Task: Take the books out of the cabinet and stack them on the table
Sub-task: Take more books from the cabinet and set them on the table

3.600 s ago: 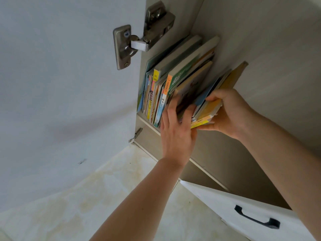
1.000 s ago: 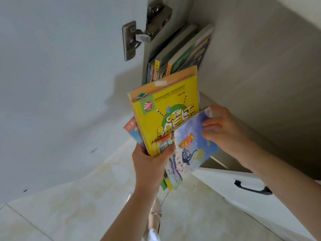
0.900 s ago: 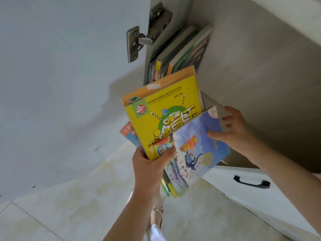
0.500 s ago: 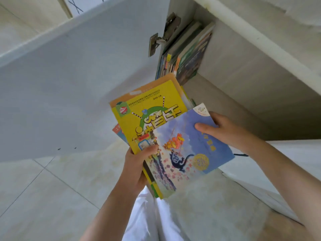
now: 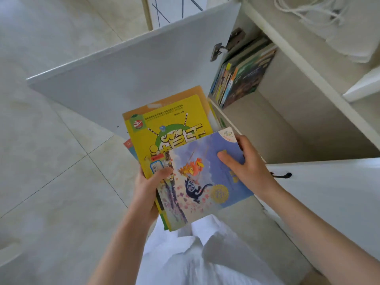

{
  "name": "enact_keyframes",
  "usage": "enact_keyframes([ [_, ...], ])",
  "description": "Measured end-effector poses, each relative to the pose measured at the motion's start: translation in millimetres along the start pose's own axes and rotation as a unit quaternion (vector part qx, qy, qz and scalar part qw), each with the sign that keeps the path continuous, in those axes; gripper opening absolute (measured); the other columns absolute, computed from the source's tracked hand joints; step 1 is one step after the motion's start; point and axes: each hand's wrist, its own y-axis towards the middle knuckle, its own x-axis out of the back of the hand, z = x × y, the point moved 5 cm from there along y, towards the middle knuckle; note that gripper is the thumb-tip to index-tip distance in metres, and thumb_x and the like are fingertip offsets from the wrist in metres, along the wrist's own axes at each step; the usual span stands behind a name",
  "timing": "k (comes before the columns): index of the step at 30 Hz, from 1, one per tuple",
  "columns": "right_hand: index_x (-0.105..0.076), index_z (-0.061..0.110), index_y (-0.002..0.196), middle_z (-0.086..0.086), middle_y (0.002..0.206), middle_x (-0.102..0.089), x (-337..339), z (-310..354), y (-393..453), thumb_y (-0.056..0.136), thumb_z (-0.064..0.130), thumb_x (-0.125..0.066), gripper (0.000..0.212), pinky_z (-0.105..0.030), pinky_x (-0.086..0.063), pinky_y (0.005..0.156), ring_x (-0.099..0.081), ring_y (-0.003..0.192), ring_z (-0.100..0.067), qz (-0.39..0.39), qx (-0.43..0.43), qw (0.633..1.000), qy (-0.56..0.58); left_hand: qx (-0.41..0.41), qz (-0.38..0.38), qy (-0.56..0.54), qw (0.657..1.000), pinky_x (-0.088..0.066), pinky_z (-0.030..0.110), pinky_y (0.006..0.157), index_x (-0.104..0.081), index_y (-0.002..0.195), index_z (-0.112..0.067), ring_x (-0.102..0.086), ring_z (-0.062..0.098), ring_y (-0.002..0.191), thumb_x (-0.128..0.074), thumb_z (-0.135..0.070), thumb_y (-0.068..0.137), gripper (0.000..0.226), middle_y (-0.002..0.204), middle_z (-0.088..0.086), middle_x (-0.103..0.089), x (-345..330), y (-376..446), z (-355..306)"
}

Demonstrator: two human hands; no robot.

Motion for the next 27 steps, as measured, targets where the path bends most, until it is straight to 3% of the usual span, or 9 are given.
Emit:
enact_keyframes([
  [4, -0.035, 0.036, 0.135, 0.041, 0.128, -0.042, -6, 14, -23, 0.088, 0.024, -0.067, 0.059, -0.012, -0.037, 0.099, -0.041, 0.121, 0.020, 0.066, 0.059, 0.996, -0.019, -0.034, -0.028, -0.024, 0.999, -0.059, 0.040, 0.066, -0.051, 0.125, -0.015, -0.072, 0.032, 0.082, -0.071, -0.016, 0.066, 0.062, 0.101, 0.017, -0.071, 7, -47, 7],
  [6, -0.028, 0.042, 0.138, 0.047, 0.130, -0.031, -11, 26, -34, 0.088, 0.023, -0.067, 0.067, -0.004, -0.028, 0.100, -0.028, 0.124, 0.026, 0.092, 0.090, 0.991, -0.038, -0.050, -0.043, -0.042, 0.997, -0.058, 0.040, 0.066, -0.051, 0.126, -0.014, -0.072, 0.033, 0.083, -0.076, -0.020, 0.063, 0.068, 0.102, 0.017, -0.071, 14, -71, 13],
  [8, -0.028, 0.036, 0.144, 0.038, 0.139, -0.030, -17, 37, -44, 0.088, 0.020, -0.067, 0.071, -0.002, -0.025, 0.102, -0.025, 0.130, 0.022, 0.119, 0.119, 0.984, -0.058, -0.056, -0.055, -0.060, 0.995, -0.058, 0.042, 0.068, -0.051, 0.127, -0.014, -0.071, 0.036, 0.087, -0.079, -0.027, 0.058, 0.077, 0.107, 0.019, -0.070, 21, -90, 22],
  [10, -0.028, 0.033, 0.146, 0.027, 0.146, -0.033, -27, 48, -55, 0.088, 0.018, -0.067, 0.072, -0.014, -0.030, 0.108, -0.030, 0.135, 0.010, 0.161, 0.153, 0.972, -0.081, -0.064, -0.072, -0.079, 0.992, -0.058, 0.043, 0.072, -0.050, 0.128, -0.014, -0.071, 0.038, 0.090, -0.080, -0.031, 0.057, 0.078, 0.111, 0.021, -0.068, 31, -110, 30],
  [14, -0.040, 0.040, 0.136, 0.027, 0.134, -0.047, -50, 66, -69, 0.085, 0.016, -0.071, 0.065, -0.038, -0.053, 0.092, -0.060, 0.108, -0.009, 0.211, 0.183, 0.956, -0.084, -0.093, -0.137, -0.135, 0.977, -0.058, 0.044, 0.072, -0.049, 0.130, -0.015, -0.070, 0.041, 0.092, -0.079, -0.029, 0.066, 0.072, 0.115, 0.024, -0.066, 51, -147, 42],
  [19, -0.032, 0.038, 0.144, 0.021, 0.135, -0.046, -108, 84, -90, 0.083, 0.017, -0.072, 0.076, -0.029, -0.044, 0.105, -0.046, 0.125, 0.005, 0.279, 0.225, 0.925, -0.128, -0.159, -0.280, -0.187, 0.928, -0.059, 0.034, 0.061, -0.054, 0.123, -0.024, -0.073, 0.030, 0.082, -0.071, -0.022, 0.073, 0.053, 0.108, 0.017, -0.070, 83, -204, 60],
  [22, -0.030, 0.032, 0.147, 0.014, 0.140, -0.045, -148, 91, -111, 0.083, 0.019, -0.072, 0.077, -0.033, -0.042, 0.108, -0.044, 0.129, 0.003, 0.328, 0.236, 0.904, -0.138, -0.219, -0.352, -0.186, 0.891, -0.060, 0.033, 0.066, -0.034, 0.140, -0.039, -0.073, 0.024, 0.090, -0.073, -0.008, 0.081, 0.077, 0.109, 0.004, -0.071, 111, -237, 72],
  [24, -0.030, 0.032, 0.147, 0.012, 0.140, -0.046, -175, 92, -129, 0.081, 0.025, -0.070, 0.077, -0.037, -0.044, 0.106, -0.047, 0.129, -0.003, 0.360, 0.245, 0.888, -0.146, -0.250, -0.374, -0.186, 0.874, -0.060, 0.039, 0.075, -0.018, 0.143, -0.054, -0.070, 0.022, 0.101, -0.064, 0.001, 0.086, 0.092, 0.118, -0.002, -0.069, 129, -260, 80],
  [27, -0.032, 0.031, 0.146, 0.009, 0.136, -0.048, -215, 90, -159, 0.077, 0.033, -0.067, 0.078, -0.037, -0.045, 0.104, -0.049, 0.125, -0.005, 0.389, 0.262, 0.867, -0.168, -0.268, -0.406, -0.177, 0.856, -0.056, 0.039, 0.085, -0.022, 0.147, -0.047, -0.066, 0.011, 0.110, -0.056, 0.009, 0.088, 0.088, 0.118, -0.029, -0.064, 157, -293, 97],
])
